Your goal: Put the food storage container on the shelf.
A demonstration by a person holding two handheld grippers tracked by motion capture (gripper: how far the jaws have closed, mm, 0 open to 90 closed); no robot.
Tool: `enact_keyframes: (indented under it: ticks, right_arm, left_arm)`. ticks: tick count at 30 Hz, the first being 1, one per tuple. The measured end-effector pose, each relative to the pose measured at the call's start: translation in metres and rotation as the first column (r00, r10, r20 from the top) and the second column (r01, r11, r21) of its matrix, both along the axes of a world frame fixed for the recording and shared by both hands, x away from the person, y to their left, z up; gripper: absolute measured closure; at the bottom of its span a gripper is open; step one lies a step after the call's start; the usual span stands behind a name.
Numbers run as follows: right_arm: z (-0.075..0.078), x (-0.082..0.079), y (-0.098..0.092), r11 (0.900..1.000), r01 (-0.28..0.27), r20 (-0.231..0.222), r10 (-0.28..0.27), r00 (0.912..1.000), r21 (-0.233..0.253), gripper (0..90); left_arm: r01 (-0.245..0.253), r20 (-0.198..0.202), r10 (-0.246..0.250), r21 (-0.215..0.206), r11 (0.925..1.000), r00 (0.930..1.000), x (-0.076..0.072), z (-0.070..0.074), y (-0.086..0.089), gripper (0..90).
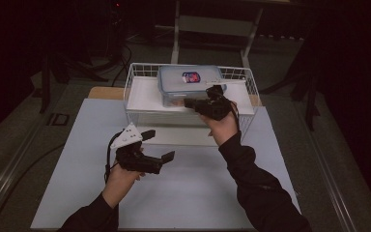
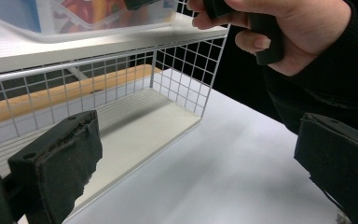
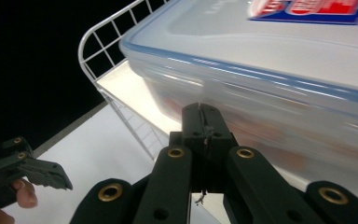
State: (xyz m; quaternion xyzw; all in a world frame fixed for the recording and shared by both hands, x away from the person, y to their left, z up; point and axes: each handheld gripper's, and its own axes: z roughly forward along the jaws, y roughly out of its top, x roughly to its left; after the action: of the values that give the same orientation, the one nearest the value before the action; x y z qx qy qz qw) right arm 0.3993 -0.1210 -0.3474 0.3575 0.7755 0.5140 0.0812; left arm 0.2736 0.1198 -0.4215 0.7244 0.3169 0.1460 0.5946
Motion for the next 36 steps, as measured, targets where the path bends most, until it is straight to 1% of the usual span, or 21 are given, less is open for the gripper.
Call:
enact_keyframes:
  ticks: [8,12,16,17,18,19,20,21,22,23,24,25,26,27,28,29,30,32,33,34,36]
  right_arm:
    - [0.0,0.005,0.017,1.0,-0.006,-0.002,0.006,1.0,-0.003,89.9]
    - [0.0,0.012,0.024,1.0,-0.001,-0.023,0.001,0.9997,0.014,89.8]
    - [-0.002,0.008,0.026,1.0,-0.016,-0.02,0.017,0.9997,0.007,88.7]
    - [-0.004,0.002,0.025,1.0,-0.029,-0.008,0.029,0.9995,-0.003,83.2]
    - [-0.004,0.002,0.025,1.0,-0.029,-0.008,0.029,0.9995,-0.003,83.2]
    - [-0.006,-0.004,0.022,0.999,-0.042,0.0,0.042,0.9991,0.003,78.9]
    - [-0.006,-0.004,0.022,0.999,-0.042,0.0,0.042,0.9991,0.003,78.9]
    - [-0.007,-0.011,0.019,0.998,-0.063,0.021,0.062,0.9978,0.013,66.9]
    - [-0.007,-0.011,0.019,0.998,-0.063,0.021,0.062,0.9978,0.013,66.9]
    - [-0.008,-0.02,0.017,0.997,-0.08,0.045,0.08,0.9958,0.014,52.4]
    - [-0.008,-0.02,0.017,0.997,-0.08,0.045,0.08,0.9958,0.014,52.4]
    - [-0.009,-0.028,0.014,0.995,-0.093,0.073,0.091,0.9931,0.022,37.9]
    - [-0.009,-0.028,0.014,0.995,-0.093,0.073,0.091,0.9931,0.022,37.9]
    - [-0.012,-0.037,0.01,0.993,-0.117,0.104,0.114,0.988,0.029,24.9]
    - [-0.012,-0.037,0.01,0.993,-0.117,0.104,0.114,0.988,0.029,24.9]
    - [-0.016,-0.045,0.006,0.989,-0.144,0.116,0.139,0.9834,0.035,19.2]
    - [-0.016,-0.045,0.006,0.989,-0.144,0.116,0.139,0.9834,0.035,19.2]
    - [-0.022,-0.052,0.001,0.986,-0.159,0.118,0.152,0.9813,0.05,16.0]
    - [-0.027,-0.058,-0.004,0.984,-0.172,0.136,0.166,0.9767,0.037,14.0]
    - [-0.027,-0.058,-0.004,0.984,-0.172,0.136,0.166,0.9767,0.037,14.0]
    - [-0.033,-0.064,-0.009,0.982,-0.181,0.131,0.173,0.9761,0.047,13.8]
  left_arm:
    - [-0.001,-0.001,0.001,0.006,1.0,1.0,0.0,-0.001,0.0,0.6]
    - [0.009,-0.005,-0.009,0.014,0.9999,0.9999,0.0,-0.003,-0.002,0.7]
    - [0.014,-0.005,-0.014,0.011,0.9998,0.9999,0.0,-0.004,-0.001,0.6]
    - [0.017,-0.003,-0.017,0.007,0.9998,0.9999,0.0,-0.004,0.001,0.6]
    - [0.017,-0.003,-0.017,0.007,0.9998,0.9999,0.0,-0.004,0.001,0.6]
    - [0.004,0.008,-0.004,0.01,0.9999,1.0,0.0,-0.003,0.002,0.7]
    - [0.004,0.008,-0.004,0.01,0.9999,1.0,0.0,-0.003,0.002,0.7]
    - [0.001,0.021,-0.001,0.009,1.0,0.9998,-0.001,-0.001,0.003,0.7]
    - [0.001,0.021,-0.001,0.009,1.0,0.9998,-0.001,-0.001,0.003,0.7]
    - [0.001,0.027,-0.001,0.013,0.9999,0.9996,-0.003,0.001,0.003,0.7]
    - [0.001,0.027,-0.001,0.013,0.9999,0.9996,-0.003,0.001,0.003,0.7]
    - [0.008,0.033,-0.008,0.015,0.9999,0.9994,-0.005,0.003,0.004,0.7]
    - [0.008,0.033,-0.008,0.015,0.9999,0.9994,-0.005,0.003,0.004,0.7]
    - [0.013,0.034,-0.014,0.015,0.9998,0.9993,-0.008,0.004,0.004,0.7]
    - [0.013,0.034,-0.014,0.015,0.9998,0.9993,-0.008,0.004,0.004,0.7]
    - [0.017,0.037,-0.018,0.014,0.9998,0.9991,-0.01,0.004,0.005,0.7]
    - [0.017,0.037,-0.018,0.014,0.9998,0.9991,-0.01,0.004,0.005,0.7]
    - [0.025,0.045,-0.026,0.02,0.9995,0.9987,-0.012,0.003,0.005,0.7]
    - [0.036,0.052,-0.037,0.027,0.999,0.998,-0.014,0.002,0.005,0.7]
    - [0.036,0.052,-0.037,0.027,0.999,0.998,-0.014,0.002,0.005,0.7]
    - [0.047,0.056,-0.049,0.032,0.9984,0.9973,-0.016,0.0,0.006,0.7]
